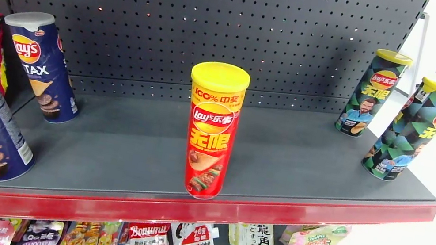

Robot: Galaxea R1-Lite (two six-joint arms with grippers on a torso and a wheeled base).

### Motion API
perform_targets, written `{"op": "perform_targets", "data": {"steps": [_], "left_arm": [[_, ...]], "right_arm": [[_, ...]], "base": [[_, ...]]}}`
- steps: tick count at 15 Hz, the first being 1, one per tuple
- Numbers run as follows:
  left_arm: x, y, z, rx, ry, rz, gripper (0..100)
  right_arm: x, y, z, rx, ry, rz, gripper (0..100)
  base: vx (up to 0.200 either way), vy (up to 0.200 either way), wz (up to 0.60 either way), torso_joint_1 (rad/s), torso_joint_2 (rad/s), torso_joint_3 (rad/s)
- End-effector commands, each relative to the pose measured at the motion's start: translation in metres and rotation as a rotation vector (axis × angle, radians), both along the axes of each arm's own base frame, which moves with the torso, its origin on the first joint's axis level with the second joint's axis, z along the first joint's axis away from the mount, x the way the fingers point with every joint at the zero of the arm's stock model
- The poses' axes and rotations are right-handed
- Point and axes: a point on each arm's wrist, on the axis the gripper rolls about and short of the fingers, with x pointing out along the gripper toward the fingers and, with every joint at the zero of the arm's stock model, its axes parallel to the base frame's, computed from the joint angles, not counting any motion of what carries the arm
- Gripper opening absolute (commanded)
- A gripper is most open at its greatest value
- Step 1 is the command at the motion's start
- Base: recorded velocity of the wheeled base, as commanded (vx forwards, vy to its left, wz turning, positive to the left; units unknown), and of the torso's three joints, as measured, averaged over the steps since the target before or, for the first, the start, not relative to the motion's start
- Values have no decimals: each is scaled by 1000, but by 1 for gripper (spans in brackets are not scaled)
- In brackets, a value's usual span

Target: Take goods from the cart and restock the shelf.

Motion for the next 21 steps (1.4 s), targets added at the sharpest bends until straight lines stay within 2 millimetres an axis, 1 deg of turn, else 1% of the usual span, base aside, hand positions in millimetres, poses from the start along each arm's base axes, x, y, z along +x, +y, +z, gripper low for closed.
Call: {"op": "perform_targets", "data": {"steps": [1,4,7,9,10,11,13,14,16,17,19,20,21], "left_arm": [[1,0,-1,1,8,1,0],[3,-1,0,2,12,-5,0],[11,-3,0,10,48,-8,0],[22,-6,8,8,64,-59,0],[23,-7,9,7,62,-65,0],[44,-13,22,1,41,-106,0],[71,-20,35,-7,8,-114,0],[84,-22,40,-7,15,-114,0],[110,-30,44,1,57,-123,0],[117,-33,44,1,63,-135,0],[155,-60,42,-39,80,-229,0],[164,-67,44,-40,84,-241,0],[184,-77,51,-38,93,-244,0]], "right_arm": [[0,0,-2,3,8,-3,100],[0,0,-2,6,6,-5,100],[0,0,-2,6,8,-5,100],[0,0,-2,6,6,-5,100],[0,0,-2,6,8,-5,100],[0,0,-2,6,6,-5,100],[0,0,-2,6,6,-5,100],[0,0,-2,6,6,-5,100],[0,0,-2,6,6,-5,100],[0,0,-2,6,6,-5,100],[0,0,-2,6,6,-5,100],[0,0,-2,6,6,-5,100],[0,0,-2,6,6,-5,100]], "base": [[0,0,0,0,0,0],[0,0,0,0,0,0],[0,0,0,0,0,0],[0,0,0,0,0,0],[0,0,0,0,0,0],[0,0,0,0,0,0],[0,0,0,0,0,0],[0,0,0,0,0,0],[0,0,0,0,0,0],[0,0,0,0,0,0],[0,0,0,0,0,0],[0,0,0,0,0,0],[0,0,0,0,0,0]]}}
